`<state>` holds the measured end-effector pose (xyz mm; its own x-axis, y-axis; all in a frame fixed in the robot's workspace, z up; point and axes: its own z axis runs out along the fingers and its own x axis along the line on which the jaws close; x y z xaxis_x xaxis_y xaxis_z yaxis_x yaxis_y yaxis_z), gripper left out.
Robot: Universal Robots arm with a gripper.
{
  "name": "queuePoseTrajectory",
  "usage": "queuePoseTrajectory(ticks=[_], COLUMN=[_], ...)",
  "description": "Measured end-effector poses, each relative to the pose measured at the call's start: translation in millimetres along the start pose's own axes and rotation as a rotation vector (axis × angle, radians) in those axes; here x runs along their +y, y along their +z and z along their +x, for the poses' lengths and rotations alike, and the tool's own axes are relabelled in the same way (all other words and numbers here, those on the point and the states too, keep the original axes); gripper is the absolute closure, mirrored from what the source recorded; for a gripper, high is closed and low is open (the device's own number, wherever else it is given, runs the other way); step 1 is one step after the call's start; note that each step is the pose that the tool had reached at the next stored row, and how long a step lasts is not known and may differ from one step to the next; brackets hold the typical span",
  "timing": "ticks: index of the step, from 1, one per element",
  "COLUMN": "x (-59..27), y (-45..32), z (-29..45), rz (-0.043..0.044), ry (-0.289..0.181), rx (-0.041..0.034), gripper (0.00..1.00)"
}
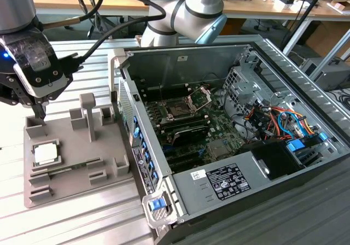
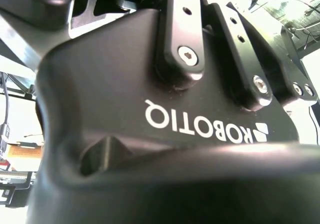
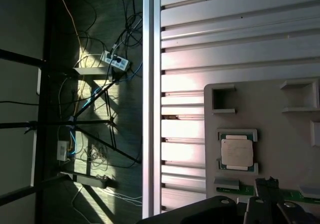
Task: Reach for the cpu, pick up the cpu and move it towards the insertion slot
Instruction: 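Reach for the cpu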
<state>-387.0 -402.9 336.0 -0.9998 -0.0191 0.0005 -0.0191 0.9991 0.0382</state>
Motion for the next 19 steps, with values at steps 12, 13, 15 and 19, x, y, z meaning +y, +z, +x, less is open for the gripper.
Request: queuePoseTrajectory(ticks=[12, 13, 15, 19], x=[-0.2, -0.2, -0.3, -0.4], y=[2.8, 3.0, 3.5, 4.4], z=[0.1, 0.1, 0.1, 0.1], rz=[0.0, 0.0, 0.0, 0.0], ry=[0.0, 0.0, 0.0, 0.0], rx=[0.0001, 0.0001, 0.0, 0.0], gripper=[0.89, 0.89, 0.89, 0.89])
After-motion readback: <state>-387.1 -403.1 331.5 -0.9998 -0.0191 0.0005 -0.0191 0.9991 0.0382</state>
